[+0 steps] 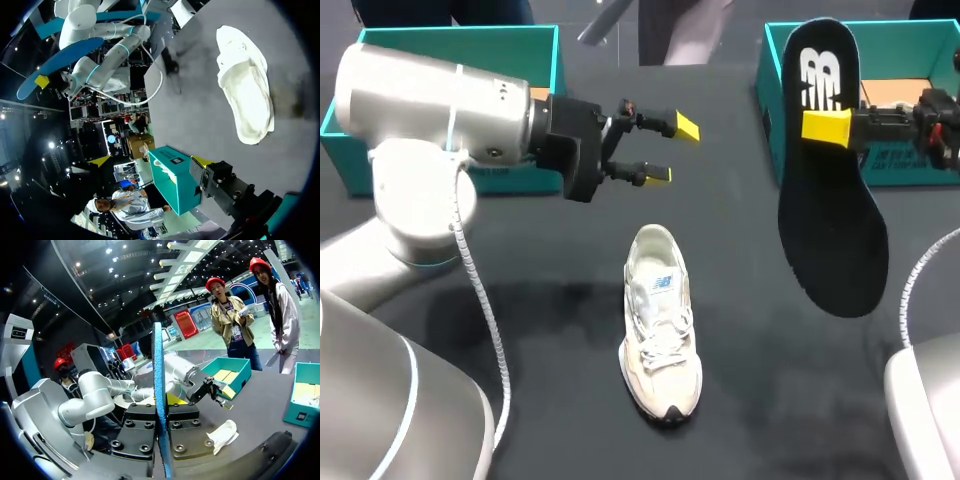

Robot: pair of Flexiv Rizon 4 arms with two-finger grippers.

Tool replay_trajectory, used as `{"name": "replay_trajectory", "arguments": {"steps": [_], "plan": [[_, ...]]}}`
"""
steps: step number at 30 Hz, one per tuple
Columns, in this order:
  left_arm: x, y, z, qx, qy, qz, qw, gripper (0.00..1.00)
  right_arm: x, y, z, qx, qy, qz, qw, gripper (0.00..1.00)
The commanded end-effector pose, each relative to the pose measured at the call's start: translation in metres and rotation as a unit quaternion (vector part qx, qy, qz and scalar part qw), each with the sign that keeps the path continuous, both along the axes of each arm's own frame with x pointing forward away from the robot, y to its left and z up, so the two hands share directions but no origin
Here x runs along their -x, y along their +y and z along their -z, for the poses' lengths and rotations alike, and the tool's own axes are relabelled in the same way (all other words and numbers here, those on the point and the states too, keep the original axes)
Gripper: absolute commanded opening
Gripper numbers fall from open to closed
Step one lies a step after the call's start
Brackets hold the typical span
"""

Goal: Take the shoe out of the shoebox, open the shoe tongue, remove and reinsert the insole, then place the shoe into the shoebox

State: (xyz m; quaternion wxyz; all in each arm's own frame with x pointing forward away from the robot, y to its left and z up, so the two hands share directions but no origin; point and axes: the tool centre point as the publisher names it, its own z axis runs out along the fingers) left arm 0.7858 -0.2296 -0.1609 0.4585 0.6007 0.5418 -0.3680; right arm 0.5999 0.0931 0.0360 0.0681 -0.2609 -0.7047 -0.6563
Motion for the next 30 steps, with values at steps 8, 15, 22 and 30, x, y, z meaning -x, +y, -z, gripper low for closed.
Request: {"name": "replay_trajectory", "arguments": {"steps": [8, 15, 22, 30], "plan": [[-0.012, 0.003, -0.010, 0.113, -0.020, 0.002, 0.993, 1.00, -0.083, -0.002, 0.003, -0.010, 0.078, -0.066, 0.995, 0.00], [-0.021, 0.006, -0.017, 0.142, -0.017, 0.000, 0.990, 1.00, -0.110, -0.004, 0.015, -0.026, 0.123, -0.051, 0.991, 0.00], [-0.021, 0.006, -0.017, 0.142, -0.017, 0.000, 0.990, 1.00, -0.110, -0.004, 0.015, -0.026, 0.123, -0.051, 0.991, 0.00], [-0.021, 0.006, -0.017, 0.142, -0.017, 0.000, 0.990, 1.00, -0.149, 0.000, 0.029, -0.046, 0.170, -0.036, 0.984, 0.00]]}}
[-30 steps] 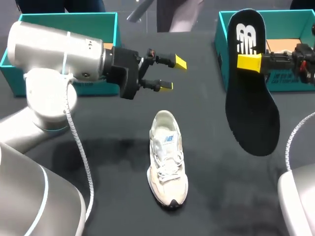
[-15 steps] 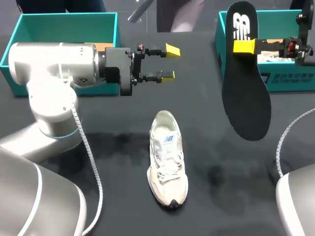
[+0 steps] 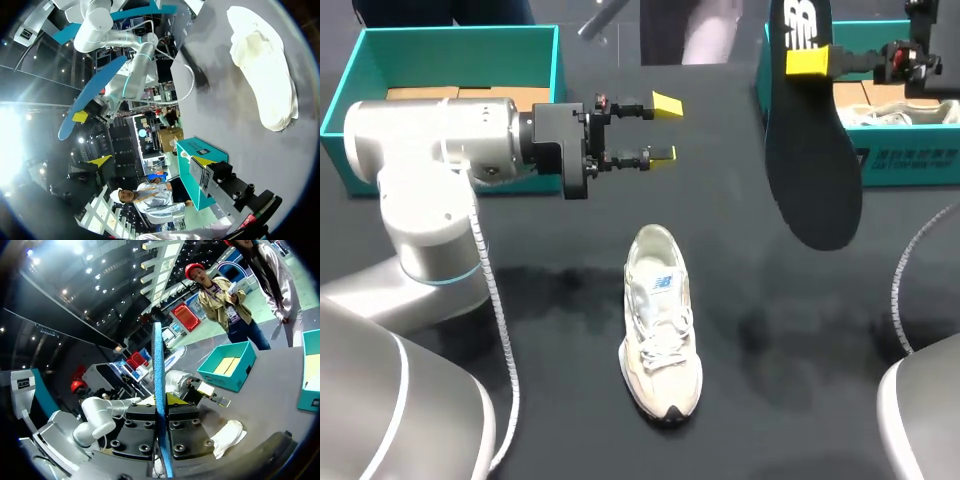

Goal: Take the shoe out of the shoebox, open the shoe tongue, remove and reinsert the insole, then place the shoe into the shoebox

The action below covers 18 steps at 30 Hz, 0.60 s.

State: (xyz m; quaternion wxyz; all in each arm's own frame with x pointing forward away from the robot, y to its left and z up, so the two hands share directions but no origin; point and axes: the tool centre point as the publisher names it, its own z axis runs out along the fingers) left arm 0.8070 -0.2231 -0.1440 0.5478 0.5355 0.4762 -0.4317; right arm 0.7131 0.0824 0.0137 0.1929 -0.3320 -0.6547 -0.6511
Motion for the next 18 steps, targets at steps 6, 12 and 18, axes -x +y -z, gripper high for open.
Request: {"name": "replay_trajectory", "arguments": {"steps": [6, 12, 18], "plan": [[0.000, -0.001, 0.000, 0.000, -0.001, 0.000, 1.000, 1.00, -0.080, 0.019, 0.031, 0.006, 0.107, -0.010, 0.994, 0.00], [0.000, -0.001, 0.000, 0.000, -0.001, 0.000, 1.000, 1.00, -0.104, 0.025, 0.053, -0.019, 0.151, -0.006, 0.988, 0.00], [0.000, -0.001, 0.000, 0.000, -0.001, 0.000, 1.000, 1.00, -0.104, 0.025, 0.053, -0.019, 0.151, -0.006, 0.988, 0.00]]}}
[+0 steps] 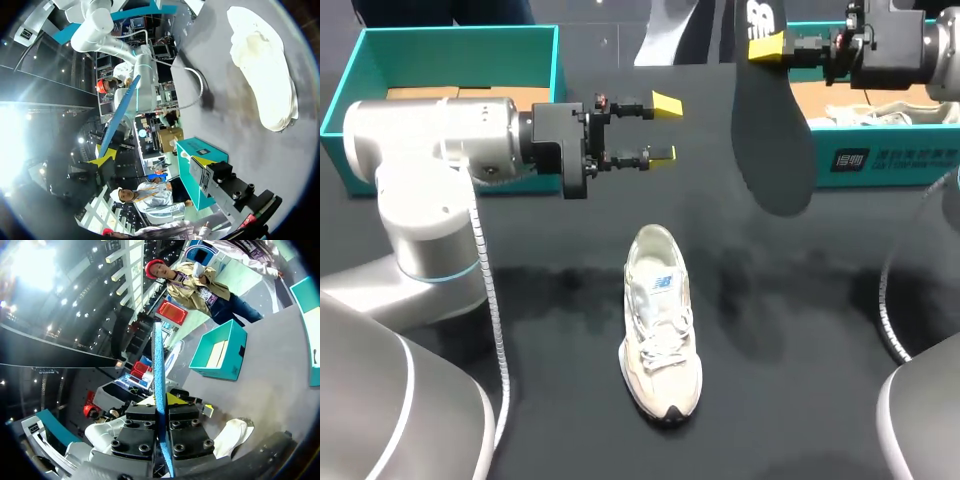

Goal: Take the shoe out of the shoebox, open the shoe tongue, remove and reinsert the insole, then place the shoe into the shoebox

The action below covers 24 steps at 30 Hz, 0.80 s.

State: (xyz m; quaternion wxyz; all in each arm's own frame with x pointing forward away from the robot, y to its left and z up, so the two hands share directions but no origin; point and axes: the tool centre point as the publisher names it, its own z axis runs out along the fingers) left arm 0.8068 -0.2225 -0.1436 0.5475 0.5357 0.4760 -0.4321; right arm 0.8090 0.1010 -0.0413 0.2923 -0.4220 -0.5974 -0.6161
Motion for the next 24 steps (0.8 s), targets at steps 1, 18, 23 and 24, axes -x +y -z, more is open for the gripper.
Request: {"name": "replay_trajectory", "arguments": {"steps": [1, 18, 23, 24], "plan": [[0.000, -0.001, 0.001, 0.000, -0.001, -0.001, 1.000, 1.00, -0.008, 0.006, -0.002, 0.009, 0.004, -0.015, 1.000, 0.00], [-0.010, -0.009, -0.001, 0.032, 0.005, -0.001, 0.999, 1.00, -0.029, 0.015, 0.052, -0.041, 0.148, 0.031, 0.988, 0.00], [-0.009, -0.019, -0.004, 0.042, 0.011, 0.009, 0.999, 1.00, -0.036, 0.024, 0.065, -0.046, 0.179, 0.022, 0.982, 0.00], [-0.008, -0.020, -0.005, 0.042, 0.009, 0.008, 0.999, 1.00, -0.037, 0.025, 0.067, -0.047, 0.188, 0.021, 0.981, 0.00]]}}
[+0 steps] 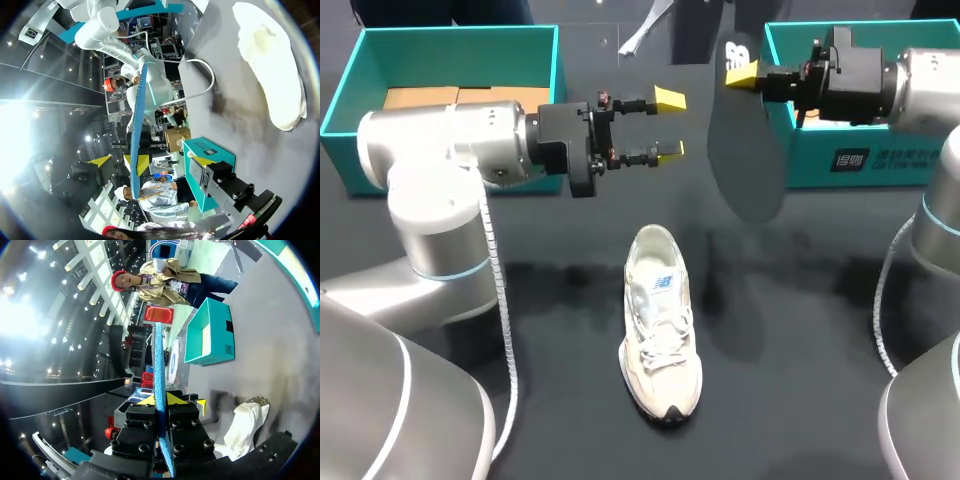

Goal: Take the shoe out of the shoebox, open the shoe tongue, remove and reinsert the insole, then place the shoe into the shoebox

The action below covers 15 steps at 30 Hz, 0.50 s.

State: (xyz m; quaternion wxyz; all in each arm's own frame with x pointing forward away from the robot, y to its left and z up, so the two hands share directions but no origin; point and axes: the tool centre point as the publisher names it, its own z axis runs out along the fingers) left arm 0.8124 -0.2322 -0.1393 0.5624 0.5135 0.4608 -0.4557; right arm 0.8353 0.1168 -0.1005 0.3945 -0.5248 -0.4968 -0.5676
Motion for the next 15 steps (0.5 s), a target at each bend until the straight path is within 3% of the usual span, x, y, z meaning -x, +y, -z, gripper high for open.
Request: {"name": "replay_trajectory", "arguments": {"steps": [1, 8, 12, 15], "plan": [[-0.002, -0.012, -0.001, 0.008, 0.004, 0.010, 1.000, 1.00, -0.012, 0.010, 0.011, 0.004, 0.020, -0.006, 1.000, 0.00], [0.000, -0.021, -0.007, 0.007, 0.011, 0.018, 1.000, 1.00, -0.018, 0.012, 0.022, 0.010, 0.056, -0.003, 0.998, 0.00], [0.001, -0.026, -0.007, 0.000, 0.017, 0.015, 1.000, 1.00, -0.018, 0.012, 0.022, 0.010, 0.056, -0.003, 0.998, 0.00], [0.000, -0.031, -0.008, 0.001, 0.022, 0.012, 1.000, 0.91, -0.018, 0.012, 0.022, 0.010, 0.056, -0.003, 0.998, 0.00]]}}
